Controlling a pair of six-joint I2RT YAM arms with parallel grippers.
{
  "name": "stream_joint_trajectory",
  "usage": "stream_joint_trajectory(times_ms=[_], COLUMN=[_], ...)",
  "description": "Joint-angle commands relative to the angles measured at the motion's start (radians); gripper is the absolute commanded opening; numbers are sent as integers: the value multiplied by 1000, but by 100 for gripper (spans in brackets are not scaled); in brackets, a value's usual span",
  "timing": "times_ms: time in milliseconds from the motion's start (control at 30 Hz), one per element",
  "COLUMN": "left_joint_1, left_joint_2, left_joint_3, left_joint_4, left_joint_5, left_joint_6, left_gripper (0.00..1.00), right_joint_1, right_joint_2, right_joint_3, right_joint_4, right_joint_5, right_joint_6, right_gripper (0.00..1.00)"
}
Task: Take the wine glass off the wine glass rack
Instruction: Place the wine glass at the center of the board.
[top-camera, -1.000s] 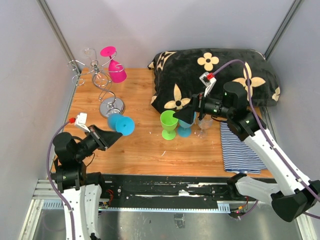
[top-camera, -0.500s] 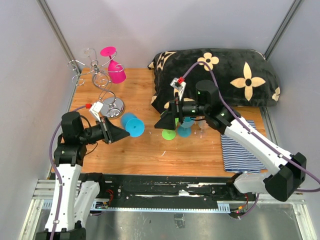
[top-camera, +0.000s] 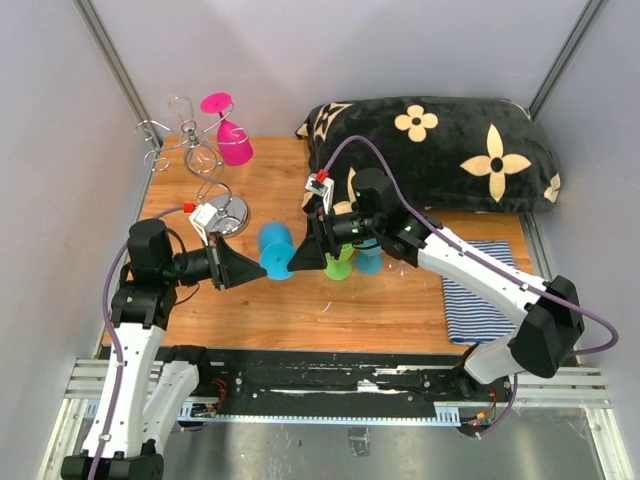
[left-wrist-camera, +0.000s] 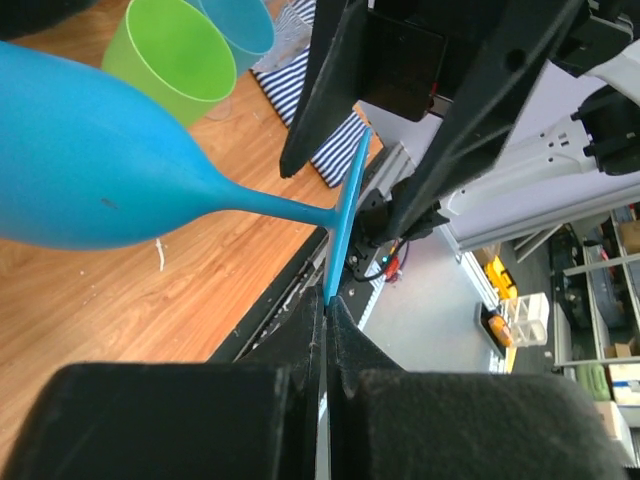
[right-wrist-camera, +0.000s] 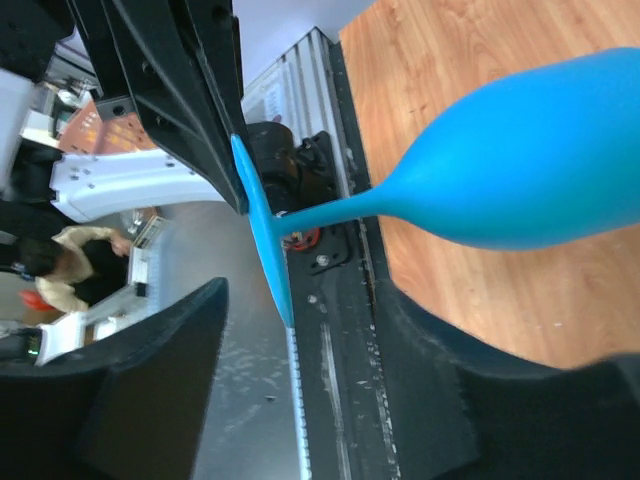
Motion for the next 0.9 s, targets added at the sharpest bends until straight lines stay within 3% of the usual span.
stream_joint_trajectory(times_ms=[0, 67, 167, 200, 267, 400, 533, 667, 733, 867], left_joint_1=[-20, -21, -21, -21, -21, -28, -48, -113, -155, -185], left_joint_2=[-14, -15, -23, -29, -44, -73, -94, -90, -56, -43], left_joint_3=[-20, -24, -29, -31, -45, -114, -153, -221, -203, -148], left_joint_4=[50, 41, 41, 47, 85, 238, 353, 644, 620, 472], left_joint_5=[62, 54, 18, -3, -39, -42, -55, -73, -113, -167], left_joint_6=[-11, -4, -8, -16, -51, -185, -299, -500, -467, -347], left_gripper=[1, 0, 1, 10, 41, 52, 52, 50, 44, 7], right_joint_1=[15, 16, 16, 15, 17, 17, 17, 19, 20, 20], right_joint_2=[28, 42, 47, 44, 35, 22, 9, 9, 8, -21], right_joint_3=[42, 52, 64, 64, 57, 51, 34, 33, 39, 35], right_joint_4=[78, 95, 94, 88, 92, 99, 125, 147, 149, 120], right_joint_5=[-51, -66, -76, -64, -48, -40, -36, -51, -56, -13], right_joint_6=[57, 78, 82, 79, 76, 75, 78, 81, 83, 42], right_gripper=[50, 29, 6, 1, 1, 1, 1, 1, 1, 5])
